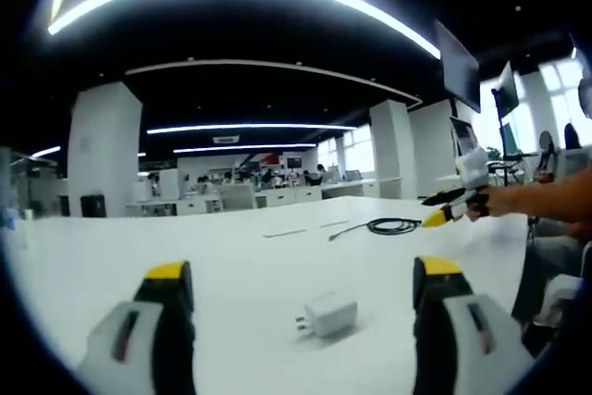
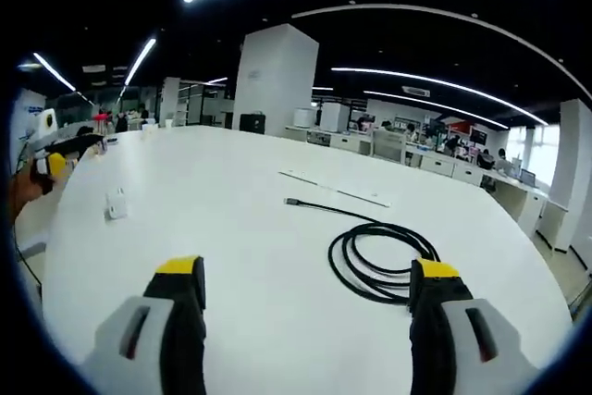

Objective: Plug the desk Type‑C cable into the charger adapter.

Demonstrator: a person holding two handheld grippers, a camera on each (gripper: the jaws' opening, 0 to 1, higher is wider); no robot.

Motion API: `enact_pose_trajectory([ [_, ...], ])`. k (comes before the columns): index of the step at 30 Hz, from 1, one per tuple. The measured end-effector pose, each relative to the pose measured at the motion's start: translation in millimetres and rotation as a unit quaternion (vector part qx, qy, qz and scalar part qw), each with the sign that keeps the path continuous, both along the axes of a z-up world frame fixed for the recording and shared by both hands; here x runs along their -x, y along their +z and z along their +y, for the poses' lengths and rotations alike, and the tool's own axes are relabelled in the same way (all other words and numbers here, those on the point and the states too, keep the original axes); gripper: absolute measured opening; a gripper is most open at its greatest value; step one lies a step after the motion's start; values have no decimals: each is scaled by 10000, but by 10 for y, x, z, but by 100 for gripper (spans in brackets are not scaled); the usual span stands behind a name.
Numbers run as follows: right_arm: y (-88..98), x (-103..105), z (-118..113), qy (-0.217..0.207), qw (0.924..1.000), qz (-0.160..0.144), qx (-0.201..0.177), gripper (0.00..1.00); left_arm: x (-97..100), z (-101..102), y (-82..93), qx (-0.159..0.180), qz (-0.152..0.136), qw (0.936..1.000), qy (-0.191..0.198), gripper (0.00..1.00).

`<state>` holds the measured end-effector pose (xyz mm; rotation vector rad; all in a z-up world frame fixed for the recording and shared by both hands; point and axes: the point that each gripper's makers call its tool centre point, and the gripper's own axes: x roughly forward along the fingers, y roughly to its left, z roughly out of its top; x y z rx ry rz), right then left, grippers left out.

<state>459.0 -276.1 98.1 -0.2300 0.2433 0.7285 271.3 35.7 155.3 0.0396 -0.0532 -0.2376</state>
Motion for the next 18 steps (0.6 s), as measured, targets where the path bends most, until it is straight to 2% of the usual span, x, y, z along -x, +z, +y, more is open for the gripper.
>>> enact_pose_trajectory([
  [13, -259, -376, -47, 22, 9982, 548, 231, 84, -8, 5, -21, -12, 34, 10000, 6, 99],
  [16, -261, -384, -48, 23, 9982, 553, 232, 83, -8, 4, -22, -14, 38, 10000, 4, 99],
  [18, -279, -467, -71, 24, 9978, 601, 284, 83, -10, -1, -15, -35, 35, 10000, -3, 99],
])
